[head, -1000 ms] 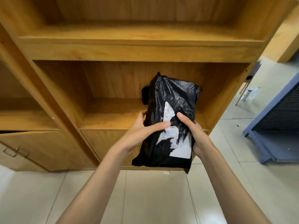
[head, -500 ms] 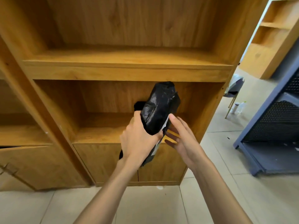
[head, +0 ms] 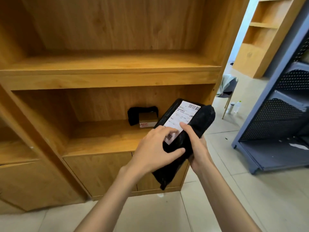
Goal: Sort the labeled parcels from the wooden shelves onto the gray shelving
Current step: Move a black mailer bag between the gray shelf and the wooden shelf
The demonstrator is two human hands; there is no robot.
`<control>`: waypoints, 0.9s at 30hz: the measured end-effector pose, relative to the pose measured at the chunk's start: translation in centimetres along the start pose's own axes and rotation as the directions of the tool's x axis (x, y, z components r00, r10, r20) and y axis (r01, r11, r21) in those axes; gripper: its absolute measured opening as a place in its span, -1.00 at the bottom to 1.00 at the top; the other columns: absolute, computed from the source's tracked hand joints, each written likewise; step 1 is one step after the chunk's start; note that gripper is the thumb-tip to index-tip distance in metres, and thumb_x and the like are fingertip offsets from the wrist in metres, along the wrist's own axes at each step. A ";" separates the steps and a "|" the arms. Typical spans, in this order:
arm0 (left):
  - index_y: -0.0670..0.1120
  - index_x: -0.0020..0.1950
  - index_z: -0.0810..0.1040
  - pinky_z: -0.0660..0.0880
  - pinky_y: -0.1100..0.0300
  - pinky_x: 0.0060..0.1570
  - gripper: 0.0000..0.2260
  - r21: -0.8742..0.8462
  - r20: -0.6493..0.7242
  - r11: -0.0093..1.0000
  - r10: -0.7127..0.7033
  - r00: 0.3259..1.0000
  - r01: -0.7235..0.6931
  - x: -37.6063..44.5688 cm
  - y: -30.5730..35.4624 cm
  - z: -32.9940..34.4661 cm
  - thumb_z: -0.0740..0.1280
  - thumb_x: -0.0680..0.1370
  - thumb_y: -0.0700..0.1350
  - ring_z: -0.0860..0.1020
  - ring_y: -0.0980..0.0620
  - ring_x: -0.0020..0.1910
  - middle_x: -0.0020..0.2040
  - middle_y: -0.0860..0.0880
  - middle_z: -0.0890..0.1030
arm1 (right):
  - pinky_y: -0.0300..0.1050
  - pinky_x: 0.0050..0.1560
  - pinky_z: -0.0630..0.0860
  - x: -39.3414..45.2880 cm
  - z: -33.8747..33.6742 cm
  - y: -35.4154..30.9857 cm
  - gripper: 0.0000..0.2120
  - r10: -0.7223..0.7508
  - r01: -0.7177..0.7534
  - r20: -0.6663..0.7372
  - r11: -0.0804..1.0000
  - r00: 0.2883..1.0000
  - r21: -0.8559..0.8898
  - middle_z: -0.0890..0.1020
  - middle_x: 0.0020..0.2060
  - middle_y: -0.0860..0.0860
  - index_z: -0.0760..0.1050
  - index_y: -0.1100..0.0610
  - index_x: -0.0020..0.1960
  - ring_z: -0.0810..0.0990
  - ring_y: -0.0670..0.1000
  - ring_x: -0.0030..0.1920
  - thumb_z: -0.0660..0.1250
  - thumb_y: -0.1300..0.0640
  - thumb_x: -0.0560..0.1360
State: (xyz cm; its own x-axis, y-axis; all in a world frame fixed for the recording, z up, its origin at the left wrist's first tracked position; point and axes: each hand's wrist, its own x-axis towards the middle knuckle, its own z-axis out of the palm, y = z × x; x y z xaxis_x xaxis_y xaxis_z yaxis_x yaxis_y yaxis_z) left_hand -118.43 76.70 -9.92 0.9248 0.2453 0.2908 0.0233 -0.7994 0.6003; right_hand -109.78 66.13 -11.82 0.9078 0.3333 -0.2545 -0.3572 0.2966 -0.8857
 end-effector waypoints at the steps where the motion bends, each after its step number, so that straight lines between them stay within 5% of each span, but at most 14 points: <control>1: 0.12 0.22 0.52 0.45 0.12 0.16 -0.54 -0.084 -0.026 0.996 -0.008 1.000 0.006 0.2 -0.4 -0.4 0.36 0.37 0.24 0.49 0.17 0.13 0.13 0.18 0.55 | -0.06 0.03 0.60 0.2 -0.4 -0.2 -0.45 0.005 -0.005 0.027 1.000 1.000 -0.003 0.65 0.12 -0.02 0.41 -0.02 0.36 0.63 0.04 0.10 0.47 0.02 0.41; 7: 0.08 0.12 0.55 0.48 0.23 0.11 -0.74 -0.344 -0.207 0.932 -0.190 0.960 0.110 1.0 -3.6 -3.0 0.46 0.46 -0.01 0.53 0.27 0.07 0.07 0.19 0.59 | -0.03 0.11 0.54 0.5 -1.8 -2.2 -0.64 0.048 -0.041 0.151 0.998 0.987 -0.052 0.69 0.04 -0.02 0.51 0.01 0.25 0.65 0.03 0.08 0.33 -0.04 0.48; 13: 0.07 0.34 0.39 0.45 0.18 0.16 -0.28 -0.510 0.067 0.790 -0.358 0.931 0.340 1.2 -4.3 -3.9 0.51 0.27 0.27 0.50 0.16 0.17 0.22 0.09 0.51 | -0.08 0.05 0.53 0.0 -1.5 -3.7 -0.80 0.102 -0.054 0.238 0.979 0.966 -0.198 0.72 -0.14 -0.07 0.55 -0.01 0.05 0.67 -0.01 -0.04 0.32 -0.04 0.47; 16: 0.11 0.31 0.35 0.49 0.18 0.09 -0.20 -0.583 0.302 0.650 -0.383 0.873 0.487 0.9 -3.7 -3.1 0.49 0.14 0.27 0.58 0.10 0.13 0.21 0.08 0.56 | -0.01 0.15 0.52 -0.1 -1.0 -3.7 -0.63 0.150 -0.084 0.283 0.969 0.947 -0.233 0.72 -0.10 -0.03 0.56 0.01 0.05 0.66 0.04 0.00 0.37 -0.10 0.29; 20: -0.07 0.36 0.38 0.60 0.08 -0.12 -0.23 -0.741 0.499 0.297 -0.358 0.789 0.603 0.4 -3.3 -1.9 0.59 0.22 0.02 0.66 -0.11 0.04 0.12 -0.11 0.66 | -0.05 0.08 0.54 -0.3 -0.1 -3.6 -0.64 0.178 -0.094 0.336 0.963 0.925 -0.252 0.73 -0.13 -0.03 0.57 -0.01 0.01 0.70 -0.02 -0.14 0.35 -0.10 0.26; 24: -0.11 0.29 0.42 0.61 0.11 -0.23 -0.40 -0.797 0.422 0.265 -0.398 0.815 0.542 0.3 -3.0 -2.3 0.54 0.30 -0.11 0.68 -0.11 -0.05 0.03 -0.12 0.69 | -0.07 0.12 0.53 -0.2 0.4 -3.9 -0.59 0.148 -0.033 0.359 0.951 0.921 -0.307 0.72 -0.08 -0.08 0.54 -0.05 0.09 0.69 -0.04 -0.06 0.35 -0.16 0.29; 27: -0.10 0.28 0.45 0.61 0.05 -0.13 -0.40 -0.804 0.346 0.327 -0.423 0.838 0.497 0.6 -3.1 -3.0 0.53 0.27 -0.10 0.68 -0.11 -0.04 0.04 -0.11 0.69 | 0.02 0.24 0.49 -0.1 0.6 -4.3 -0.28 0.036 0.093 0.298 0.908 0.954 -0.408 0.64 0.12 -0.05 0.41 -0.04 0.32 0.61 -0.02 0.11 0.40 -0.26 0.22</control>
State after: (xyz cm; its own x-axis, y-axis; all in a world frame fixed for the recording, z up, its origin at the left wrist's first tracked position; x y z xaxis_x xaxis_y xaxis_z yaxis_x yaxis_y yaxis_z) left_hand -119.10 80.91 -9.39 0.8960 0.3540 -0.2680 0.1622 0.3010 0.9397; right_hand -108.42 65.34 -7.78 0.7877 0.5953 -0.1586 -0.1501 -0.0642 -0.9866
